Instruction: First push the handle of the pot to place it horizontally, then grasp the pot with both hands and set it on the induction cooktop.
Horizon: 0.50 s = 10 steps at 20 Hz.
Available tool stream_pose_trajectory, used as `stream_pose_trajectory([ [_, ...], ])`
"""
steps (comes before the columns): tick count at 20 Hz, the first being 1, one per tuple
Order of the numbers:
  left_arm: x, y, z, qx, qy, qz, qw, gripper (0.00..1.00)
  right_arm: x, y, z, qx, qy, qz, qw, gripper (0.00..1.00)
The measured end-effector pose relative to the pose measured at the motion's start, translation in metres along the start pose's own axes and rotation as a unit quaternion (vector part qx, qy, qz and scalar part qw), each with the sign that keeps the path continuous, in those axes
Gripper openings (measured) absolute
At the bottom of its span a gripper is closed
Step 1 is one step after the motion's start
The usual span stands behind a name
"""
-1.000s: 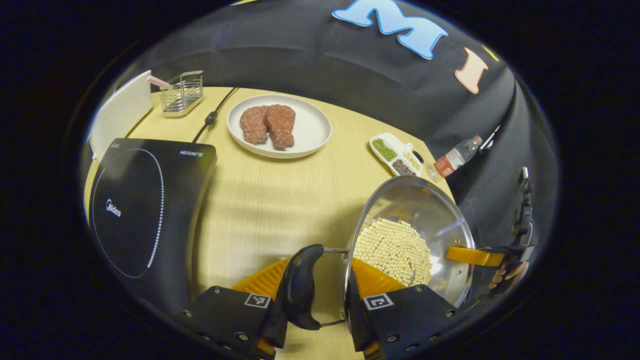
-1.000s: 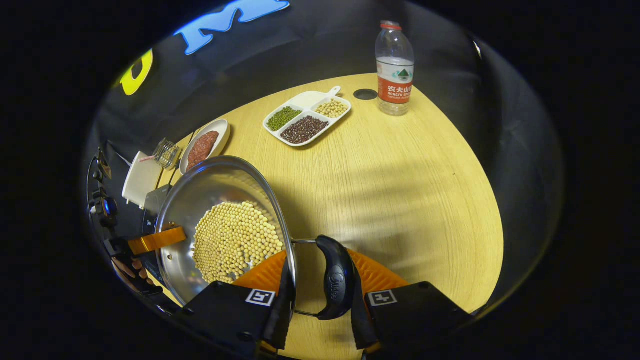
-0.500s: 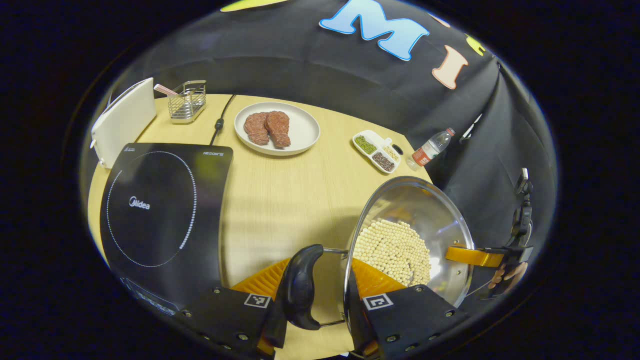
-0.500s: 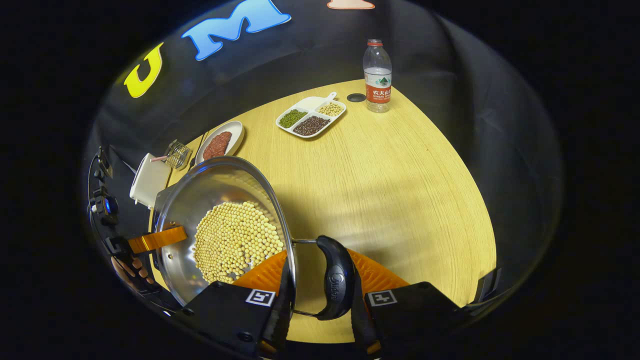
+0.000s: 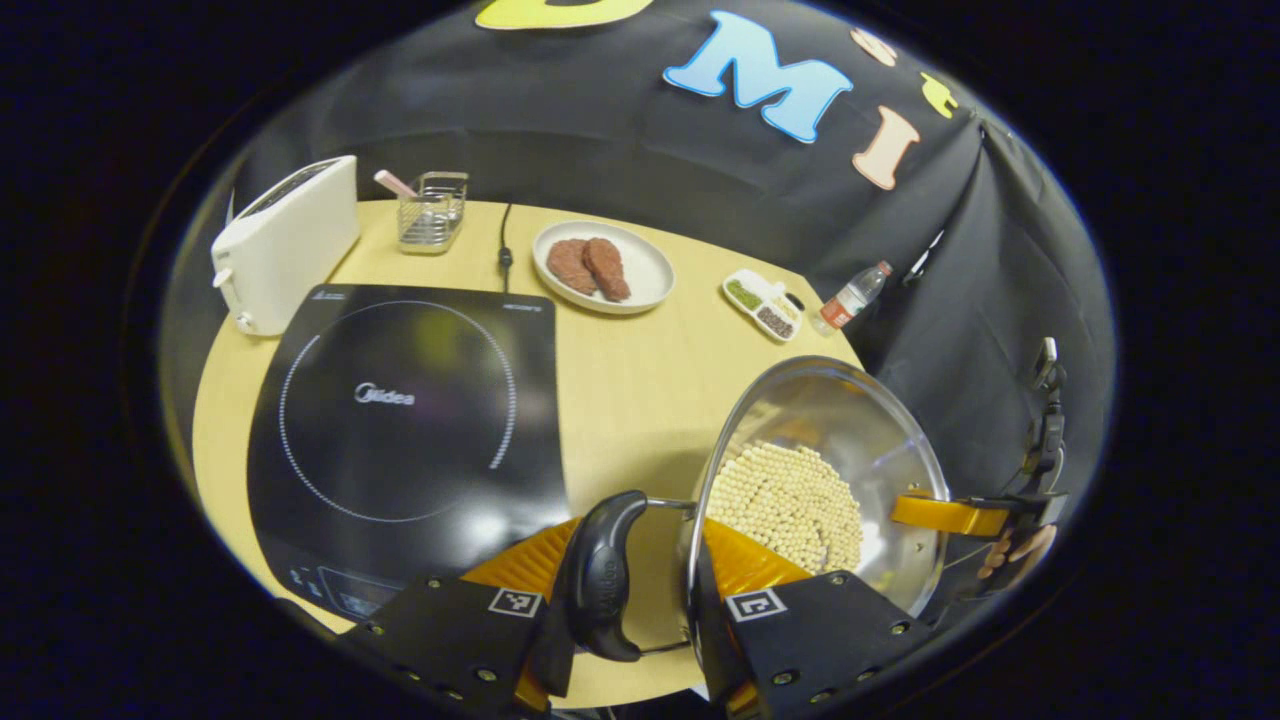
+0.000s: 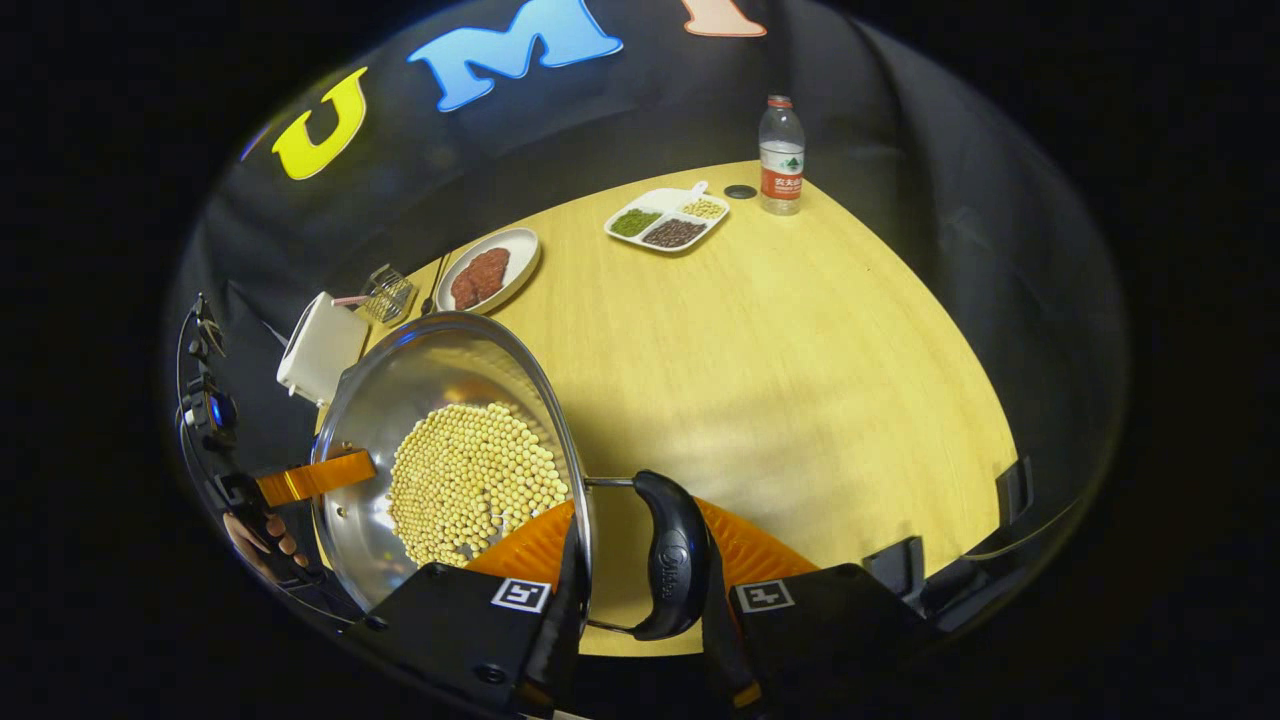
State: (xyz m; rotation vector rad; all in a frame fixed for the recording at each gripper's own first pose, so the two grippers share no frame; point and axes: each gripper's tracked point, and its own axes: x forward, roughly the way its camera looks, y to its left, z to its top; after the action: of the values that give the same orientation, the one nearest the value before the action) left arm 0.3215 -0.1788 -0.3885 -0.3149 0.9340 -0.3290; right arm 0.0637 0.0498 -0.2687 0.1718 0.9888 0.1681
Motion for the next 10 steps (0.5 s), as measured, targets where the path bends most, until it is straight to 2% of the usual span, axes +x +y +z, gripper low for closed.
stream_pose_trajectory([
  [3,-0.001,-0.003,-0.006,-0.009,-0.001,0.008,1.0,0.52,0.006,0.031,-0.012,-0.009,0.008,0.009,1.0,0.51],
  [4,-0.001,-0.004,-0.007,-0.014,-0.002,0.012,1.0,0.55,0.01,0.042,-0.014,-0.014,0.011,0.011,1.0,0.53],
  [6,-0.004,-0.004,-0.011,-0.024,-0.005,0.021,0.999,0.52,0.016,0.063,-0.014,-0.023,0.019,0.017,0.999,0.51],
  [10,-0.01,-0.004,-0.014,-0.042,-0.019,0.039,0.998,0.52,0.027,0.103,-0.011,-0.044,0.025,0.031,0.998,0.51],
])
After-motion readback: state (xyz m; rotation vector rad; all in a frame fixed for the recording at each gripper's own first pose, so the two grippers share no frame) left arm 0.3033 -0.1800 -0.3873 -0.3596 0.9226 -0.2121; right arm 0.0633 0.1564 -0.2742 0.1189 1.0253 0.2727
